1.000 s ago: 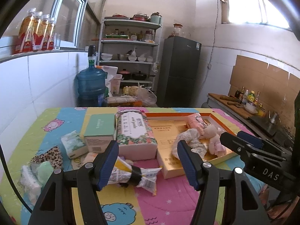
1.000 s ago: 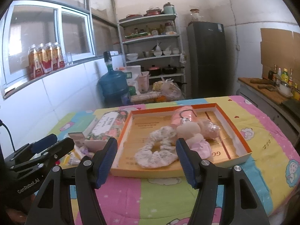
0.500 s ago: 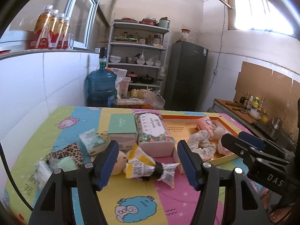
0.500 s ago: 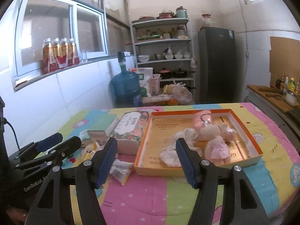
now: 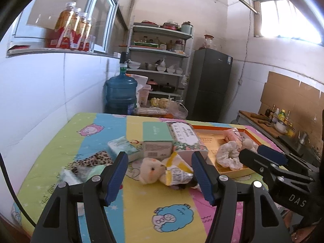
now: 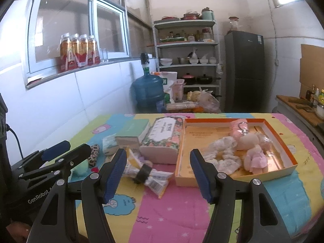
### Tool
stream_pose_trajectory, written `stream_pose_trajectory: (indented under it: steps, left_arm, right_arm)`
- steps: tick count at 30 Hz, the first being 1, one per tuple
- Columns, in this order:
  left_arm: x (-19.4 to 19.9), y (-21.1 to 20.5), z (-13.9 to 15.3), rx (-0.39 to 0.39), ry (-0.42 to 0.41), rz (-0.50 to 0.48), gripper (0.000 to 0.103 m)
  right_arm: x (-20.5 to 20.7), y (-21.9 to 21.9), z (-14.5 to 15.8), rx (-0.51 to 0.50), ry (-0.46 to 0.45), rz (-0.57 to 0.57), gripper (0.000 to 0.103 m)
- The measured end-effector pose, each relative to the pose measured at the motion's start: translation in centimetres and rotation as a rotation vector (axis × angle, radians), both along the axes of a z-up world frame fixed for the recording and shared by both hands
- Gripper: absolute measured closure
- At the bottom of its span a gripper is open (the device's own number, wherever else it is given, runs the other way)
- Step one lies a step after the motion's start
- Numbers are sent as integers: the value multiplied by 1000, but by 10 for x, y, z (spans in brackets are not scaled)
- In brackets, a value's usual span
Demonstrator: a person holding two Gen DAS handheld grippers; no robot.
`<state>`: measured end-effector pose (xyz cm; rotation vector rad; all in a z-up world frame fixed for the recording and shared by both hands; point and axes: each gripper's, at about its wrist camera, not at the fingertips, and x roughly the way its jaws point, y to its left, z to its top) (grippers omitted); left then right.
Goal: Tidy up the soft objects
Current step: 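Reach the left gripper to the white wipes pack while the right hovers over the snack bag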
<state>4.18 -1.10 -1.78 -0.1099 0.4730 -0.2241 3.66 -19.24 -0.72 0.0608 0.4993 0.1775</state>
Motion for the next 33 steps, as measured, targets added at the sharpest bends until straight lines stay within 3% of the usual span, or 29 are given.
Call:
stream_pose_trajectory:
  steps: [27, 33]
  left_arm:
    - [-26, 99, -40, -9, 15, 177, 38]
    - [-23, 110, -56, -10, 53, 186, 38]
  right_arm:
    - [9, 62, -36, -72, 81, 121, 36]
    - [16, 73, -42, -64, 94, 162, 36]
